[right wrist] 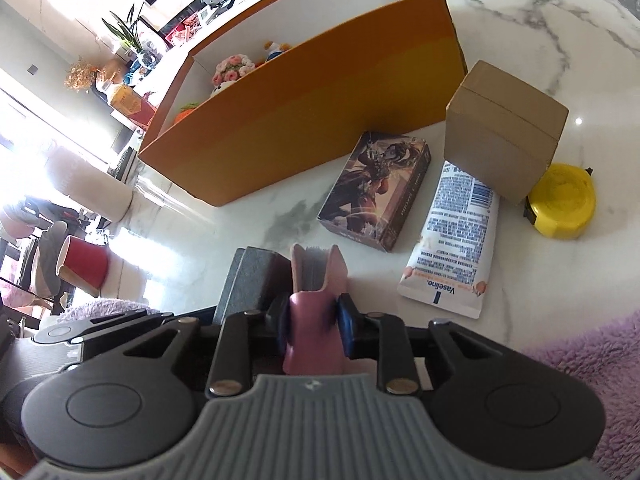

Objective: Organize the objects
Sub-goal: 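Lift both held items and carry them over the orange box, then lower gray box with left tool while right tool lowers pink case, release both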

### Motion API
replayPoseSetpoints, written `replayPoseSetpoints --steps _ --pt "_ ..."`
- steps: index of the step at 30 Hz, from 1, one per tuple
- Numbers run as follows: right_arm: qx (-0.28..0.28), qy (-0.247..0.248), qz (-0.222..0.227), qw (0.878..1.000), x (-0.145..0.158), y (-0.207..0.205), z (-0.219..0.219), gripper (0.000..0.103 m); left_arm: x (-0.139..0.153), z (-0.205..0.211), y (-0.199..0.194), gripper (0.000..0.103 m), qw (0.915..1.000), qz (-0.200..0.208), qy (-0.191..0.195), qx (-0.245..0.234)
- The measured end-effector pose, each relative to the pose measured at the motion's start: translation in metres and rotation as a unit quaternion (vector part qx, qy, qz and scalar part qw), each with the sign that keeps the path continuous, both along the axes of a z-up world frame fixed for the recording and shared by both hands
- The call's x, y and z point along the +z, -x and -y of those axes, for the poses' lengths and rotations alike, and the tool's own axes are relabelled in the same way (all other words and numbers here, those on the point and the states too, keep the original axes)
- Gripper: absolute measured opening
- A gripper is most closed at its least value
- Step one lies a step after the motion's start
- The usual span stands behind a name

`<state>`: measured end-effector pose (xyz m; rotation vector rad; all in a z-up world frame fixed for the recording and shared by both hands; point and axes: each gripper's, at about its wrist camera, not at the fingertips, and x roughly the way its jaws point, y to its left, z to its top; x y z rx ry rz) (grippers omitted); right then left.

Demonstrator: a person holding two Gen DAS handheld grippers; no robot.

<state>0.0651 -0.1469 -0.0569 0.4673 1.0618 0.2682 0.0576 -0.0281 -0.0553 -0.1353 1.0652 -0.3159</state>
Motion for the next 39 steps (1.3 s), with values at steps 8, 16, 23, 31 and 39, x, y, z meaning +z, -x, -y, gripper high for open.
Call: replayPoseSetpoints --steps 8,16,23,31,39 --pt "-0.010 0.011 0.030 0.999 0.023 0.008 0.010 0.020 0.023 -0.004 0.003 0.044 0.9994 0.029 0.017 0.013" --pt "-0.010 0.019 0.126 0.992 0.094 -0.006 0.026 0.020 0.083 -0.016 -0.019 0.044 0.9944 0.086 0.055 0.025" --pt "-0.017 0.040 0.197 0.979 0.149 -0.041 0.037 0.020 0.126 -0.008 -0.063 0.044 0.9887 0.142 0.041 0.024" --pt "-0.039 0.101 0.254 0.961 0.159 -0.097 0.026 0.020 0.129 0.010 -0.122 0.044 0.9844 0.169 0.018 0.045" --pt "-0.037 0.190 0.223 0.955 0.112 -0.155 0.018 0.019 0.075 0.014 -0.174 0.044 0.9917 0.098 0.027 0.080"
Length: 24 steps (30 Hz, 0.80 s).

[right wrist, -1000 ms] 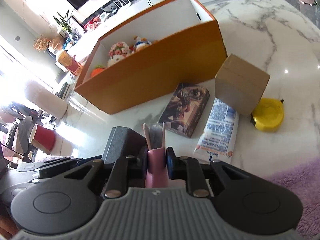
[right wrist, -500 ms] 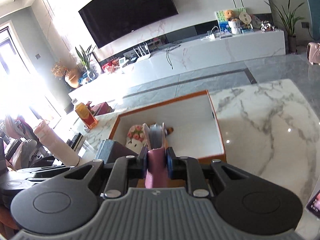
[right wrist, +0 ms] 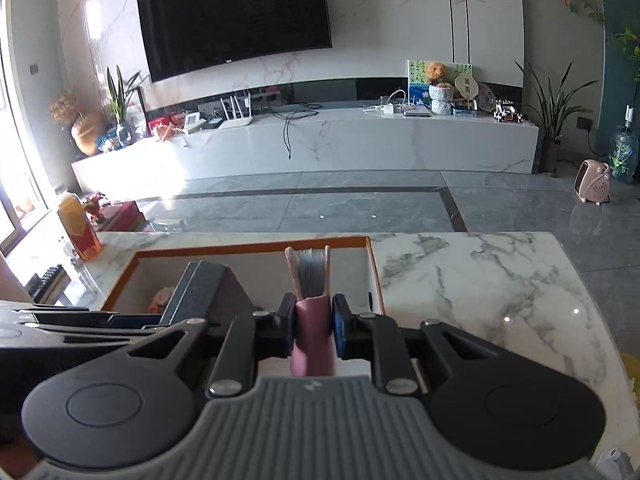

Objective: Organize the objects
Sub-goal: 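Lower gray box with left tool while right tool lowers pink case, release both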

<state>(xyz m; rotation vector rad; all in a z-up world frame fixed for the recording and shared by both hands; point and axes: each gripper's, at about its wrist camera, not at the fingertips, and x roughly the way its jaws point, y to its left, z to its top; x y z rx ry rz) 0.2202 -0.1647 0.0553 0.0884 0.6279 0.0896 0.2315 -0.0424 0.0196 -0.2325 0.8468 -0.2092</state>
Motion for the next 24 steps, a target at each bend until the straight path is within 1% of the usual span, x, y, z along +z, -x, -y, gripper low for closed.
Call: replayPoseSetpoints --steps 3,6,9,13,16,20,24 --pt "0.002 -0.006 -0.041 0.999 -0.020 -0.016 0.005 0.020 -0.021 -0.005 -0.008 0.044 0.9995 -0.028 0.016 0.006" --pt "0.008 0.000 -0.066 0.998 -0.036 -0.025 0.007 0.020 -0.036 -0.006 -0.014 0.044 0.9985 -0.049 0.024 0.008" --pt "0.014 0.014 -0.089 0.996 -0.046 -0.032 0.006 0.020 -0.045 -0.005 -0.016 0.044 0.9978 -0.059 0.027 0.013" --pt "0.012 0.030 -0.117 0.993 -0.054 -0.040 0.006 0.020 -0.054 -0.008 -0.019 0.044 0.9951 -0.077 0.055 0.027" --pt "0.008 0.055 -0.125 0.991 -0.057 -0.045 0.003 0.020 -0.060 -0.012 -0.022 0.044 0.9925 -0.088 0.074 0.043" --pt "0.016 0.067 -0.133 0.989 -0.061 -0.048 0.000 0.020 -0.071 -0.017 -0.028 0.044 0.9867 -0.112 0.105 0.054" --pt "0.019 0.054 -0.137 0.989 -0.058 -0.049 0.005 0.021 -0.076 -0.018 -0.031 0.044 0.9849 -0.121 0.112 0.054"
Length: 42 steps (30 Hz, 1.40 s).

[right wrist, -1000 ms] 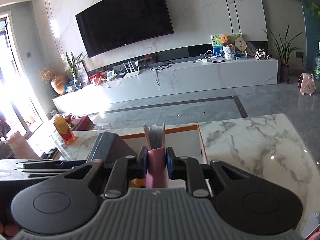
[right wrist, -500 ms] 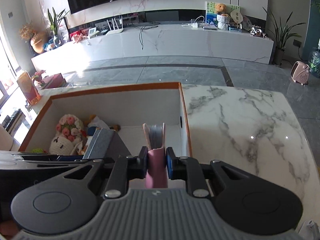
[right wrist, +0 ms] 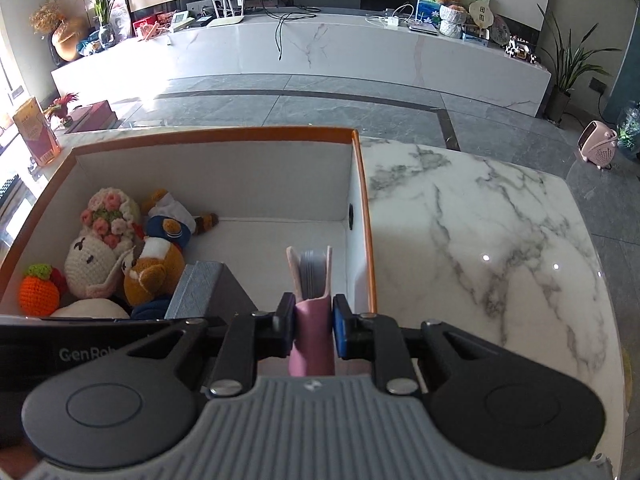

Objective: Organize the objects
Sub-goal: 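Lower gray box with left tool while right tool lowers pink case, release both, then withdraw both tools from the box toward the card and brown carton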

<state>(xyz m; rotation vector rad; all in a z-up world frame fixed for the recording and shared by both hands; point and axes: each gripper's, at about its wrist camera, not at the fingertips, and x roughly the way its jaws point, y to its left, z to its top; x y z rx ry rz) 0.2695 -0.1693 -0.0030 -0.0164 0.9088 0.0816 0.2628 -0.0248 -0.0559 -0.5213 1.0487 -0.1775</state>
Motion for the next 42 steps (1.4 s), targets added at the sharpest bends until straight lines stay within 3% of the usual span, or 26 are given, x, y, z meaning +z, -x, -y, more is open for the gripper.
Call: replayPoseSetpoints --steps 5,13,17,22,28,32,35,38,42 --pt "-0.001 -0.035 -0.011 0.999 0.003 -0.003 0.009 0.020 -0.009 0.004 -0.005 0.044 0.9996 -0.021 0.019 0.005" --pt "-0.015 -0.094 -0.026 0.995 0.006 -0.005 0.023 0.021 -0.012 0.013 -0.013 0.044 0.9995 -0.014 0.027 0.002" --pt "-0.015 -0.090 0.016 0.996 0.025 0.007 0.026 0.031 -0.010 0.022 -0.017 0.044 0.9998 -0.003 0.015 -0.010" --pt "-0.037 -0.092 0.048 0.994 0.040 0.016 0.040 0.032 -0.006 0.030 -0.019 0.044 0.9997 0.007 -0.008 -0.020" --pt "-0.060 -0.118 0.020 0.991 0.022 0.017 0.059 0.030 -0.001 0.036 -0.021 0.044 0.9985 0.023 -0.040 -0.028" --pt "-0.067 -0.139 0.004 0.988 0.010 0.017 0.063 0.019 0.003 0.045 -0.020 0.044 0.9965 0.028 -0.068 -0.038" --pt "-0.075 -0.160 -0.003 0.984 0.004 0.015 0.066 0.011 0.002 0.046 -0.022 0.044 0.9978 0.019 -0.050 -0.039" --pt "-0.085 -0.186 -0.006 0.979 0.001 0.015 0.073 0.011 -0.003 0.044 -0.025 0.044 0.9990 0.001 -0.009 -0.043" --pt "-0.092 -0.209 -0.010 0.974 -0.001 0.016 0.079 0.012 -0.003 0.044 -0.021 0.044 0.9986 -0.021 0.003 -0.048"
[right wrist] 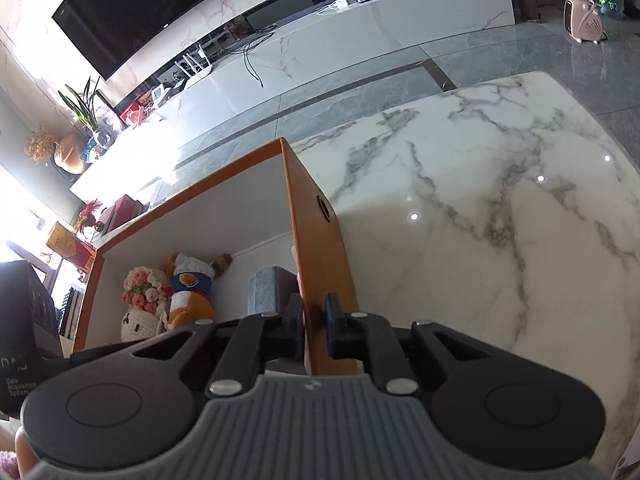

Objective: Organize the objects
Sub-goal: 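Withdraw both tools from the box toward the card and brown carton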

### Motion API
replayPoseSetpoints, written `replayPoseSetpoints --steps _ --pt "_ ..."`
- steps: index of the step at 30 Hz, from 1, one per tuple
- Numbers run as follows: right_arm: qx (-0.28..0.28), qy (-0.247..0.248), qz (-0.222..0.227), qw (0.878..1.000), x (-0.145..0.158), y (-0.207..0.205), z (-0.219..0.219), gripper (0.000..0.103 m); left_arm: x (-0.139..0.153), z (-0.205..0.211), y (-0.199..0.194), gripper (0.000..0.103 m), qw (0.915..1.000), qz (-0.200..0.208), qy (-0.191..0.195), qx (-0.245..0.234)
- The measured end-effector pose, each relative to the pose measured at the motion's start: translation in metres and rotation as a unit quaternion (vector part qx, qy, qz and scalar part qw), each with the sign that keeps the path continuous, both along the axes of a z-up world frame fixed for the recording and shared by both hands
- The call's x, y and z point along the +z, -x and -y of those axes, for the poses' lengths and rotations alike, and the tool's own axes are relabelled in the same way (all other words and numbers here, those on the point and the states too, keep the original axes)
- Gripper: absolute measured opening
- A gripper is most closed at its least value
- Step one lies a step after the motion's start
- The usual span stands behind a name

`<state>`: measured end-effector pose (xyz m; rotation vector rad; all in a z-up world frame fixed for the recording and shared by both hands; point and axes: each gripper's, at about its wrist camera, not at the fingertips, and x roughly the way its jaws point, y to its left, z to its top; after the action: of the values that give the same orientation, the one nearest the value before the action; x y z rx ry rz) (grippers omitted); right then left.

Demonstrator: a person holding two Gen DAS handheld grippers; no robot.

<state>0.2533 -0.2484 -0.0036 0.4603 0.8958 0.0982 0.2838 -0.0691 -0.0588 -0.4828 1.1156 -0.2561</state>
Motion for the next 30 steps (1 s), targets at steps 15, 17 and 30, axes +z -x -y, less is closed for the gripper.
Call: replayPoseSetpoints --steps 15,17,30 --pt "-0.015 -0.020 0.004 1.000 -0.002 0.005 0.004 0.014 -0.002 -0.011 0.005 0.061 0.9991 0.016 0.039 -0.004" --pt "-0.017 -0.026 0.005 1.000 -0.002 0.006 0.005 0.015 -0.002 -0.015 0.006 0.061 0.9985 0.016 0.051 -0.003" --pt "-0.015 -0.015 0.005 1.000 -0.001 0.010 0.003 0.015 0.008 0.003 0.004 0.042 0.9953 0.029 -0.015 -0.091"
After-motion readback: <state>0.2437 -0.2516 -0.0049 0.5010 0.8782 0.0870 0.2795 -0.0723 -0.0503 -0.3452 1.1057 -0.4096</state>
